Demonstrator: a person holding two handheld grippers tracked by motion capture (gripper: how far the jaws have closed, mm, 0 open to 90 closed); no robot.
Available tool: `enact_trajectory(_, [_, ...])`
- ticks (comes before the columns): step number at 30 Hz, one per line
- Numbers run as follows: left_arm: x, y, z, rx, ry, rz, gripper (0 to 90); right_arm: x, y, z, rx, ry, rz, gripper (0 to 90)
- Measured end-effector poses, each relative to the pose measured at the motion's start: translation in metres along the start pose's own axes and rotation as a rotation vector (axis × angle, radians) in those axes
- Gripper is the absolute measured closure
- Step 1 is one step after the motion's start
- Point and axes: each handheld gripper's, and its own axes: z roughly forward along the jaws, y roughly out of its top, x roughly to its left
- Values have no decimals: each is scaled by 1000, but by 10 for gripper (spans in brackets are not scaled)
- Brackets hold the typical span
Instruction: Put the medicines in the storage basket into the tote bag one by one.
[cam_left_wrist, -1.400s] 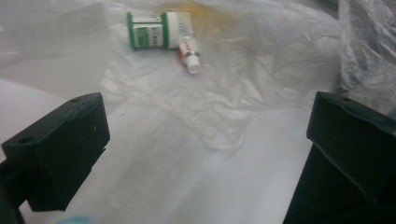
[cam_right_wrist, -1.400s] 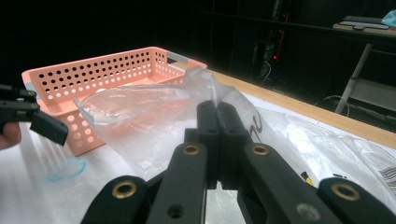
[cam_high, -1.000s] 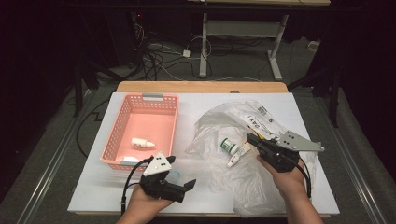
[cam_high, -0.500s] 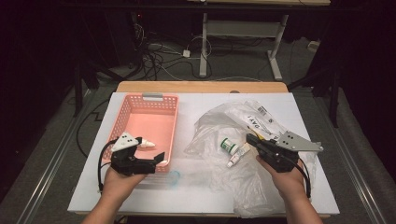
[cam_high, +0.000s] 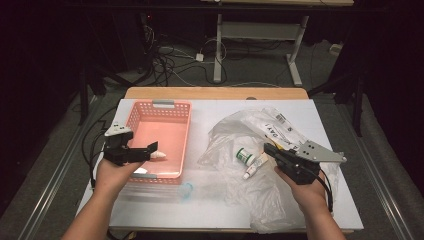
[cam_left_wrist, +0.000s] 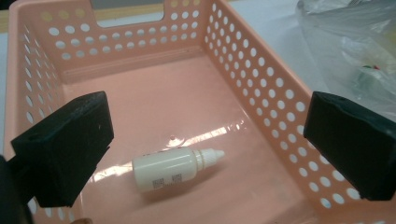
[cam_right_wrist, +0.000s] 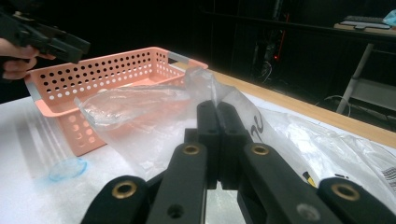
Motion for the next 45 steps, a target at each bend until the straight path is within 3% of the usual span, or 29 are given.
enact_trajectory(5, [5,9,18,113,14,-15,13,-1,0,-2,-3,-4,-1,900])
enact_trajectory(10, [9,17,37,278,17,-38,14,-2,1,-3,-3,-7,3,900])
enact_trajectory(14, [11,22,50,376,18,-49,16,-2,1,-3,-7,-6,-5,900])
enact_trajectory(22, [15,26,75,580,72,-115,19,-3,2,-5,-11,-9,0,900])
enact_trajectory(25, [15,26,82,638,76,-119,16,-3,2,-5,-10,-10,1,900])
enact_trajectory(28, [16,26,84,650,61,-137,16,-3,2,-6,-13,-11,0,900])
enact_trajectory(32, [16,26,90,703,51,-140,16,-3,2,-5,-10,-8,1,900])
enact_trajectory(36, [14,27,96,726,68,-145,16,-2,2,-5,-10,-10,-1,900])
enact_trajectory(38, [14,26,101,761,91,-135,18,-2,2,-5,-8,-11,1,900])
enact_trajectory(45, [12,22,113,788,131,-132,48,-4,1,-5,-8,-13,-3,900])
